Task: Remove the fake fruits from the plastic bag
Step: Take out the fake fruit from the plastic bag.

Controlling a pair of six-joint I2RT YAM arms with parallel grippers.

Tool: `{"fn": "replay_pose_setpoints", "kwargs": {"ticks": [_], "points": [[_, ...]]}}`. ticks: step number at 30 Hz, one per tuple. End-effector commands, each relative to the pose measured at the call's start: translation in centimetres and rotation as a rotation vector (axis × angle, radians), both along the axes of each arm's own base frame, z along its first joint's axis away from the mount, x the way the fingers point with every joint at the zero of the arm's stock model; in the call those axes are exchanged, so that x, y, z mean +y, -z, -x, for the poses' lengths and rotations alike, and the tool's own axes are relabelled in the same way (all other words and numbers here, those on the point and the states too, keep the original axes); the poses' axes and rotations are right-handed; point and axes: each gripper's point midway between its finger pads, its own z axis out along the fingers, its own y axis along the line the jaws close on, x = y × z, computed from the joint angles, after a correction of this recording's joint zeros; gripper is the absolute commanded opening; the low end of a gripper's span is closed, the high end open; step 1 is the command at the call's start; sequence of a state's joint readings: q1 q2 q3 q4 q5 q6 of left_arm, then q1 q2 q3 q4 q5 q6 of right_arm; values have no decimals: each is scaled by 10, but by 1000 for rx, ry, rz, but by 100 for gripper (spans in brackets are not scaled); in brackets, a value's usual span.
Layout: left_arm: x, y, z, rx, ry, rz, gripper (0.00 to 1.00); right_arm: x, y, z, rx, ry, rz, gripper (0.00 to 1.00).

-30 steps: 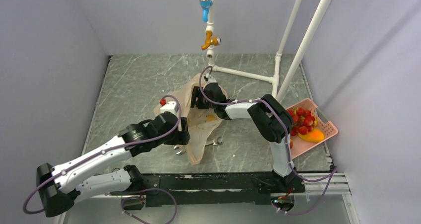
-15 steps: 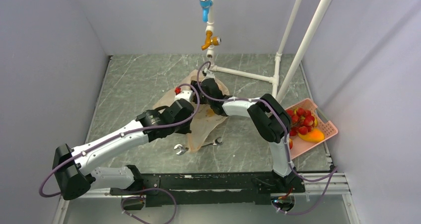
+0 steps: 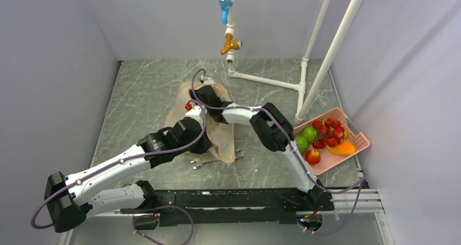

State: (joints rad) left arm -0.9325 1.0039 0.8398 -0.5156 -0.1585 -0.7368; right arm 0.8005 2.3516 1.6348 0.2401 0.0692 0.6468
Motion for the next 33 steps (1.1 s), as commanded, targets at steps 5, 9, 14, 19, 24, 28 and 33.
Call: {"fn": "replay_pose_setpoints", "kwargs": {"ticks": [5,9,14,19,24,28,33], "points": [[31,6,11,16,-125,43,0,10,59,30,-53,14,459,68],[56,9,16,0,-208,63,0,7,77,42,-47,-18,482,45],[75,29,24,44,-265,5,0,9,50,43,-85,-66,413,14],[98,57,30,118,-345,-144,0,0,-34,38,-149,-94,221,0],[107,71,29,135,-386,-210,0,-30,-85,45,-164,-105,73,0],[104,71,25,120,-380,-210,0,-44,-89,58,-154,-133,55,0],[98,71,23,120,-362,-211,0,-50,-91,73,-148,-163,30,0]]}}
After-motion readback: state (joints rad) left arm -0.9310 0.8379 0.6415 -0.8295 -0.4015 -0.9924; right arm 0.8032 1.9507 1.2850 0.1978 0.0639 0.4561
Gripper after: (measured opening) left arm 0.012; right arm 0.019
